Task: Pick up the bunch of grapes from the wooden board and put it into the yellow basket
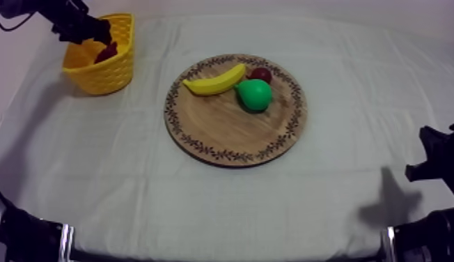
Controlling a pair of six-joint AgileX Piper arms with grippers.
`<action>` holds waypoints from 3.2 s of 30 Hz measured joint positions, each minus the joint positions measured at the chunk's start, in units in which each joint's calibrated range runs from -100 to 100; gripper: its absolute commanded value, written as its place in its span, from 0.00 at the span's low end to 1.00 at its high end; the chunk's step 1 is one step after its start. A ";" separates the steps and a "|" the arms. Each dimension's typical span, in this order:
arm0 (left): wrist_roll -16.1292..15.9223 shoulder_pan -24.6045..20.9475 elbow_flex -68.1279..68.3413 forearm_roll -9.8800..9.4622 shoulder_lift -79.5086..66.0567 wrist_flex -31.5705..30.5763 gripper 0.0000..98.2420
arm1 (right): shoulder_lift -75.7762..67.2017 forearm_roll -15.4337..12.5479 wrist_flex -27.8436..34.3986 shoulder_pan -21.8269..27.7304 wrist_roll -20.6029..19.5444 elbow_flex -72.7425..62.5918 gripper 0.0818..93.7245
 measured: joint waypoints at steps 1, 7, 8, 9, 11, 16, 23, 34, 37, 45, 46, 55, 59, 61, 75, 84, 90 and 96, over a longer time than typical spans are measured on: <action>0.00 0.00 0.08 0.00 -0.34 -0.23 0.95 | 0.00 0.00 0.00 0.00 0.00 0.00 0.00; 0.26 0.17 1.58 0.05 -2.50 -1.41 0.94 | 0.00 0.00 0.00 0.00 0.00 0.00 0.00; 0.39 0.36 2.06 0.05 -3.08 -1.57 0.93 | 0.00 0.00 0.00 0.00 0.00 0.00 0.00; 0.48 0.47 2.44 -0.02 -3.72 -1.49 0.91 | 0.00 0.00 0.00 0.00 0.00 0.00 0.00; 0.71 0.75 3.69 -0.08 -5.46 -1.98 0.86 | 0.00 0.00 0.00 0.00 0.00 0.00 0.00; 1.11 1.51 9.56 -0.16 -11.91 -4.22 0.67 | 0.00 0.00 0.00 0.00 0.00 0.00 0.00; 1.63 1.42 22.32 -0.23 -25.42 -9.41 0.37 | 0.00 0.00 -0.10 0.00 0.00 0.00 0.00; 0.40 0.23 49.68 -0.16 -51.92 -13.51 0.02 | 0.00 0.00 -0.10 0.00 0.00 0.00 0.00; -0.20 -0.15 57.23 0.01 -58.60 -14.55 0.01 | 0.00 0.00 -0.03 0.00 0.00 0.00 0.00; -1.83 -1.71 75.17 0.32 -77.37 -16.40 0.00 | 0.00 0.00 -0.03 0.00 0.00 0.00 0.00; -2.07 -1.87 77.30 0.32 -79.98 -16.40 0.00 | 0.00 0.00 -0.03 0.00 0.00 0.00 0.00; -2.26 -3.25 90.57 0.21 -102.30 -13.93 0.00 | 0.00 0.00 -0.03 0.00 0.00 0.00 0.00; -2.55 -3.49 92.11 0.26 -110.08 -12.99 0.00 | 0.00 0.00 -0.03 0.00 0.00 0.00 0.00; -2.58 -3.54 92.25 0.30 -112.98 -12.56 0.00 | 0.00 0.00 -0.03 0.00 0.00 0.00 0.00; -2.31 -4.02 92.19 -0.94 -124.94 -10.30 0.00 | 0.00 0.00 0.00 0.00 0.00 0.00 0.00; -3.55 -3.91 92.19 -1.01 -125.23 -10.30 0.00 | 0.00 0.00 0.00 0.00 0.00 0.00 0.00; -3.51 -3.85 92.43 -0.89 -125.29 -11.40 0.00 | 0.00 0.00 0.00 0.00 0.00 0.00 0.00; 0.04 -3.85 94.35 -3.80 -125.29 -15.58 0.00 | 0.00 0.00 0.00 0.00 0.00 0.00 0.00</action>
